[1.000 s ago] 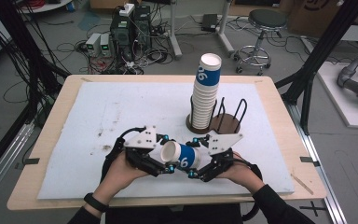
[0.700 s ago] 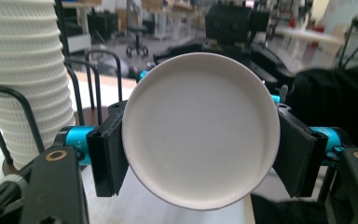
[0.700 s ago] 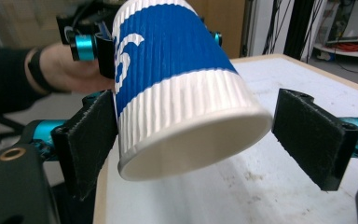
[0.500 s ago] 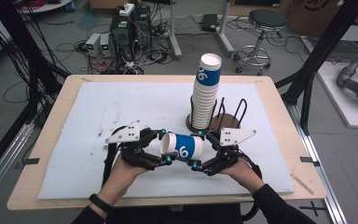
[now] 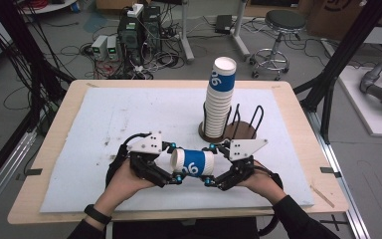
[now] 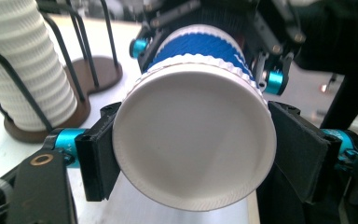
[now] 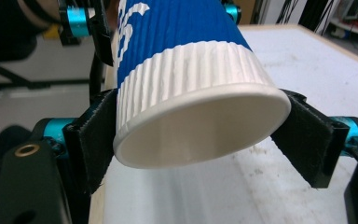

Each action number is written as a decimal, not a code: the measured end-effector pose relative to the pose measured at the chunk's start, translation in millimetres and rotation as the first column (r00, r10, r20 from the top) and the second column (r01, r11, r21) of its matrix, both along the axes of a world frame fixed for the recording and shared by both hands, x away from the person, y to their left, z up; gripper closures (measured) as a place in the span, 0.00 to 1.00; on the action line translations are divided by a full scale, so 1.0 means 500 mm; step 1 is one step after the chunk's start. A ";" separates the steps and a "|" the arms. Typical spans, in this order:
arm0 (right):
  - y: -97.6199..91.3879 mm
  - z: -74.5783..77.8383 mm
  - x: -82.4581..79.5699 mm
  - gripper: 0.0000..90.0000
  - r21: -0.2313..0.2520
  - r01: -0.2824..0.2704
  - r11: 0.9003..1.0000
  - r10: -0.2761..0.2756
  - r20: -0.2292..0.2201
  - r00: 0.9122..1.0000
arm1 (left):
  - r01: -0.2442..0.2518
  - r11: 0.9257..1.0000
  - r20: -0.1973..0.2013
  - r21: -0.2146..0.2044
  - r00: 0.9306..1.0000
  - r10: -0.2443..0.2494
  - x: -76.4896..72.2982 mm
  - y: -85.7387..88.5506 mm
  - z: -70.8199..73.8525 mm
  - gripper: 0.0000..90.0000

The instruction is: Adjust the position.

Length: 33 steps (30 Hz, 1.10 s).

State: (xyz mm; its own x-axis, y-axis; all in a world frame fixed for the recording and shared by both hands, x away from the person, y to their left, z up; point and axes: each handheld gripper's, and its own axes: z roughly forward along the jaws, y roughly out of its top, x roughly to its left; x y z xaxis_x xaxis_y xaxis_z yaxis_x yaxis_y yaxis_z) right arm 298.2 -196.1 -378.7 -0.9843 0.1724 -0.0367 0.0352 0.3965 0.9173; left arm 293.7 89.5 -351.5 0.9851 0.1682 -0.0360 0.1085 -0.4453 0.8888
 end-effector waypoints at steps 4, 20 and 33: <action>0.007 0.000 -0.002 0.22 -0.073 -0.014 0.997 0.017 0.044 0.999 | 0.015 0.999 0.007 0.040 1.000 -0.015 0.002 -0.001 -0.008 0.31; -0.015 0.009 0.010 0.16 0.158 0.013 0.987 0.004 -0.102 0.995 | 0.032 0.966 0.025 -0.258 0.999 -0.026 0.009 0.013 -0.032 0.32; -0.012 0.006 0.006 0.20 0.114 -0.006 0.994 0.015 -0.075 0.997 | 0.035 0.995 -0.010 -0.090 0.999 -0.036 0.007 0.000 -0.023 0.26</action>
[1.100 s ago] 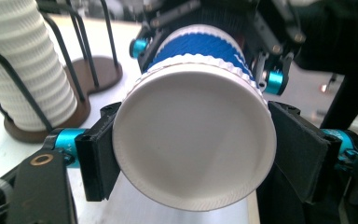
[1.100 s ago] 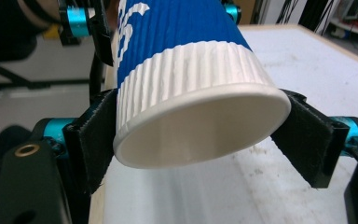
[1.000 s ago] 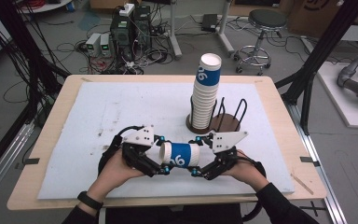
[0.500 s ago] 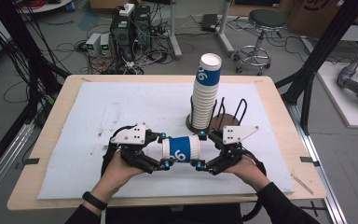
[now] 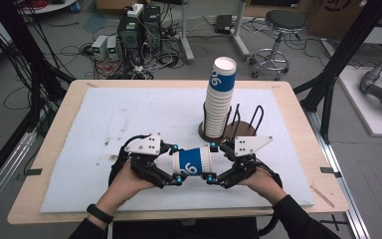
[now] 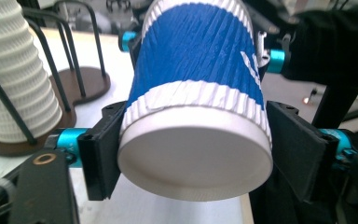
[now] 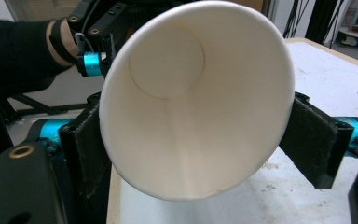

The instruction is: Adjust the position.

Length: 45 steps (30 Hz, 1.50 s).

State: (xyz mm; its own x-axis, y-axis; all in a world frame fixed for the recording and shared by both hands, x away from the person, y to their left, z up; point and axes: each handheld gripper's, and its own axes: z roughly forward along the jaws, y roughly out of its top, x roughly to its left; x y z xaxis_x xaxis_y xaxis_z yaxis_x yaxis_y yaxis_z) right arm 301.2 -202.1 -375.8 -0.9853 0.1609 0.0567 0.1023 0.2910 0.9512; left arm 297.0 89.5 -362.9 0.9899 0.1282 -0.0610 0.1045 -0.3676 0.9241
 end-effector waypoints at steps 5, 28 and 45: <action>0.006 -0.001 -0.004 0.21 -0.071 -0.003 0.997 0.007 0.044 0.999 | -0.008 0.991 0.054 0.134 0.999 0.001 -0.008 -0.012 0.010 0.24; 0.000 0.013 -0.003 0.19 -0.028 -0.025 0.999 0.026 0.019 0.999 | 0.020 0.997 0.094 0.079 0.995 -0.027 -0.003 -0.006 -0.001 0.33; 0.004 0.012 -0.001 0.19 0.155 0.005 0.988 0.011 -0.101 0.995 | 0.021 0.991 0.013 -0.132 1.000 -0.020 0.001 -0.008 -0.023 0.33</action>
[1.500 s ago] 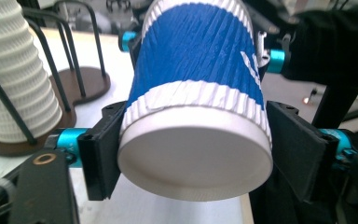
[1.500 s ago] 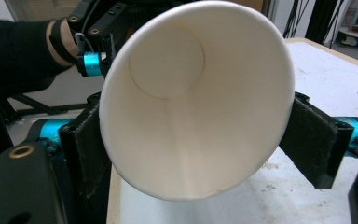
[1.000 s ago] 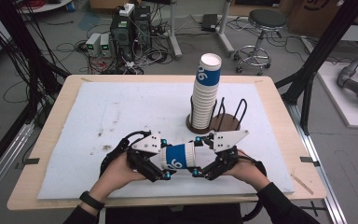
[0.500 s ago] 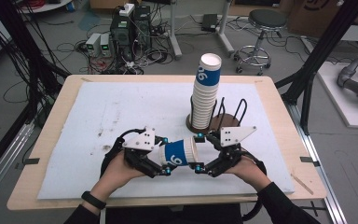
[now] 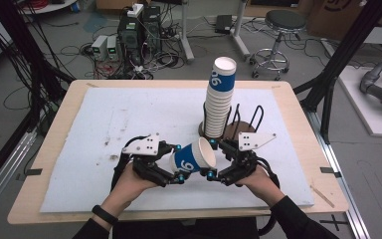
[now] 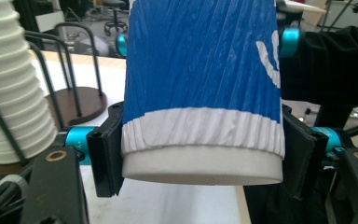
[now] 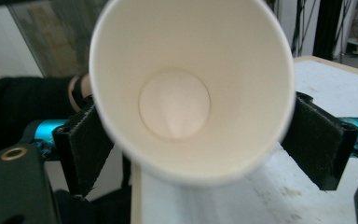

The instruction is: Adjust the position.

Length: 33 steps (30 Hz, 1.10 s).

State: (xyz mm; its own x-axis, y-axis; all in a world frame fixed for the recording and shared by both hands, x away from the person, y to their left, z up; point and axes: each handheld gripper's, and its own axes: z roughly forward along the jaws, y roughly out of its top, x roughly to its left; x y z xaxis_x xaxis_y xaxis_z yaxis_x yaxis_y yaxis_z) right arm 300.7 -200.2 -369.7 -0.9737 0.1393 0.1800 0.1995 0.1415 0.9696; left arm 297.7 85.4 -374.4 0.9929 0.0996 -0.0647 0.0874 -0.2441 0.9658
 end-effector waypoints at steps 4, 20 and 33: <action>-0.002 0.002 -0.001 0.22 -0.020 -0.015 1.000 0.015 0.018 1.000 | -0.004 0.999 -0.007 0.037 1.000 0.004 -0.002 -0.004 0.001 0.32; 0.016 0.010 -0.011 0.24 -0.269 -0.024 0.963 0.066 0.149 0.987 | -0.034 0.928 0.106 0.371 0.994 -0.006 -0.024 -0.046 0.005 0.30; -0.004 0.012 0.000 0.19 -0.109 -0.020 0.994 0.027 0.059 0.998 | -0.033 0.991 0.067 0.131 0.997 0.024 -0.009 -0.021 -0.013 0.33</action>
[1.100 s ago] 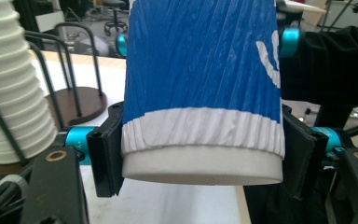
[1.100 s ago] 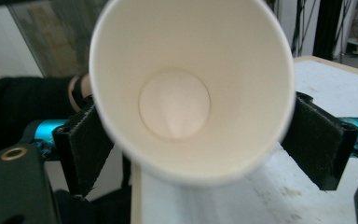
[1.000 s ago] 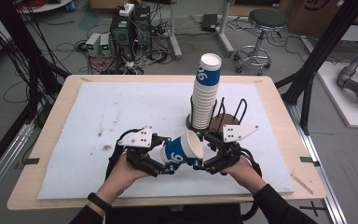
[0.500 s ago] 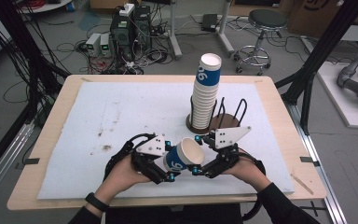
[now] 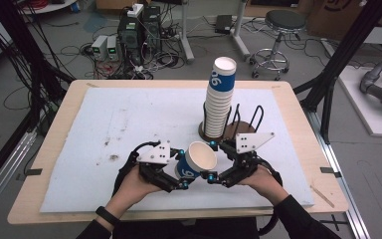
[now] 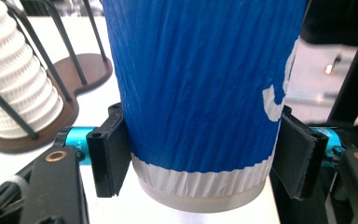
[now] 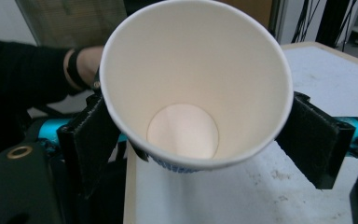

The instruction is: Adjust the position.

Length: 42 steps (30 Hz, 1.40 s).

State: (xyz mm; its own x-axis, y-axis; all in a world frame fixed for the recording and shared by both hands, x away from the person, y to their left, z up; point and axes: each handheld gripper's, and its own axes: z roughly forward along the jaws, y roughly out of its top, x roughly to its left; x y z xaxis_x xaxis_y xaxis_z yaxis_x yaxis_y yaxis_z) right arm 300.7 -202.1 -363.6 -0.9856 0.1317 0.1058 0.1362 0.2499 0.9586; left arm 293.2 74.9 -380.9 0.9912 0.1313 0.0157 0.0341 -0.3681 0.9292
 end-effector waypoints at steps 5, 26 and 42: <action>0.003 -0.004 0.002 0.19 0.045 0.009 0.999 -0.007 -0.040 0.999 | 0.003 0.998 -0.031 -0.059 1.000 -0.005 0.003 0.000 -0.010 0.33; 0.008 -0.003 -0.004 0.26 -0.083 0.032 0.996 -0.027 0.065 0.998 | -0.031 0.991 0.007 0.130 1.000 0.030 -0.007 -0.026 -0.004 0.23; 0.021 -0.003 -0.011 0.21 0.016 0.015 1.000 -0.016 0.029 0.999 | -0.038 0.999 -0.027 -0.027 0.999 0.037 -0.009 -0.026 -0.023 0.33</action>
